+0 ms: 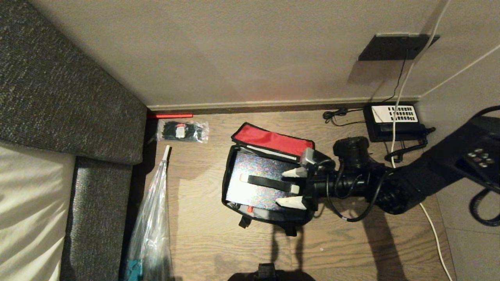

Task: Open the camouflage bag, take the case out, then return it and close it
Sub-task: Close the top of the storage box

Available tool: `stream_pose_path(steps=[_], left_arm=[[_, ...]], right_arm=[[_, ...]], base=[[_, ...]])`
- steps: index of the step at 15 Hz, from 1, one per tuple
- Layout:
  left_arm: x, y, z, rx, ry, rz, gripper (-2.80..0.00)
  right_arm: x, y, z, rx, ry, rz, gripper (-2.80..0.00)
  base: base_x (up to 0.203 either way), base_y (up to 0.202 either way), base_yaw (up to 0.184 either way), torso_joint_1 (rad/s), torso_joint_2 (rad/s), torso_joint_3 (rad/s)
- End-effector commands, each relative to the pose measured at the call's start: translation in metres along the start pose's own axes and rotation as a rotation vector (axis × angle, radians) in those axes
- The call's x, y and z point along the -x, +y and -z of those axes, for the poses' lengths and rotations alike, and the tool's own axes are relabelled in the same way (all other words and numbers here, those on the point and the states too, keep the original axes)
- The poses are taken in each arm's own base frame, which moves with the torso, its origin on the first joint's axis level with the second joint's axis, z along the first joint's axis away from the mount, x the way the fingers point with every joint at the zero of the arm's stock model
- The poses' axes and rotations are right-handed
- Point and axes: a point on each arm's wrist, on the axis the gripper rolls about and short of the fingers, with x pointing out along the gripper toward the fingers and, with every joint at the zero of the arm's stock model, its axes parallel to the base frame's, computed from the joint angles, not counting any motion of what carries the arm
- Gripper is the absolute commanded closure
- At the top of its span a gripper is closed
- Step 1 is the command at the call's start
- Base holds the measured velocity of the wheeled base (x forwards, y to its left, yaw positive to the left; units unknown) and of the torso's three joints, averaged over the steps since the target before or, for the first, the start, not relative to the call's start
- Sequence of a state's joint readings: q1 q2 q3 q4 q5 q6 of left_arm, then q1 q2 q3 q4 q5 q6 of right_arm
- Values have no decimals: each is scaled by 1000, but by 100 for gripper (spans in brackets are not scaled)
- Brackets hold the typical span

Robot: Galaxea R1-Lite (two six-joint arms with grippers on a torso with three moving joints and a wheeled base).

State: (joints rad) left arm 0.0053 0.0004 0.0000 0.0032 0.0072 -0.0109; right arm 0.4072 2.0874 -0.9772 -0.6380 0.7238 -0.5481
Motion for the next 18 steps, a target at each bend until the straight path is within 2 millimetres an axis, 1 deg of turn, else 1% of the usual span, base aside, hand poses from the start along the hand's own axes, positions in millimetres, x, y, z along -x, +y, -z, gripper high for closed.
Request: stream_pose_path(steps=[1, 2, 4, 5, 6, 7, 8, 10, 11, 13, 14, 16, 18], left_arm=[[0, 0, 1, 1, 1, 0, 0], [0, 0, 1, 0, 1, 0, 0], [0, 0, 1, 0, 1, 0, 0], [0, 0, 1, 1, 1, 0, 0], [0, 0, 1, 0, 1, 0, 0], [0, 0, 1, 1, 1, 0, 0], [0, 0, 1, 0, 1, -1, 0], [0, 0, 1, 0, 1, -1, 0], [0, 0, 1, 0, 1, -1, 0], [0, 0, 1, 0, 1, 0, 0], [0, 0, 1, 0, 1, 0, 0], [0, 0, 1, 1, 1, 0, 0], [0, 0, 1, 1, 1, -1, 0]], right_arm=[[68, 31, -58, 43, -73, 58, -280], [92, 47, -67, 12, -76, 84, 0], [126, 77, -69, -87, -53, 140, 0], [147, 95, -73, -139, -46, 215, 0], [172, 114, -79, -183, -47, 321, 0], [195, 133, -81, -244, -25, 464, 0], [215, 151, -77, -309, 15, 619, 0], [246, 186, -65, -394, 69, 806, 0], [258, 201, -57, -422, 94, 866, 0], [274, 225, -41, -456, 150, 969, 0], [278, 236, -31, -469, 195, 1014, 0], [282, 250, -14, -473, 266, 1075, 0], [281, 258, -2, -476, 292, 1095, 0]], base=[[0, 0, 0, 0, 0, 0], [0, 0, 0, 0, 0, 0], [0, 0, 0, 0, 0, 0], [0, 0, 0, 0, 0, 0], [0, 0, 0, 0, 0, 0], [0, 0, 0, 0, 0, 0], [0, 0, 0, 0, 0, 0], [0, 0, 0, 0, 0, 0], [0, 0, 0, 0, 0, 0], [0, 0, 0, 0, 0, 0], [0, 0, 0, 0, 0, 0], [0, 0, 0, 0, 0, 0], [0, 0, 0, 0, 0, 0]])
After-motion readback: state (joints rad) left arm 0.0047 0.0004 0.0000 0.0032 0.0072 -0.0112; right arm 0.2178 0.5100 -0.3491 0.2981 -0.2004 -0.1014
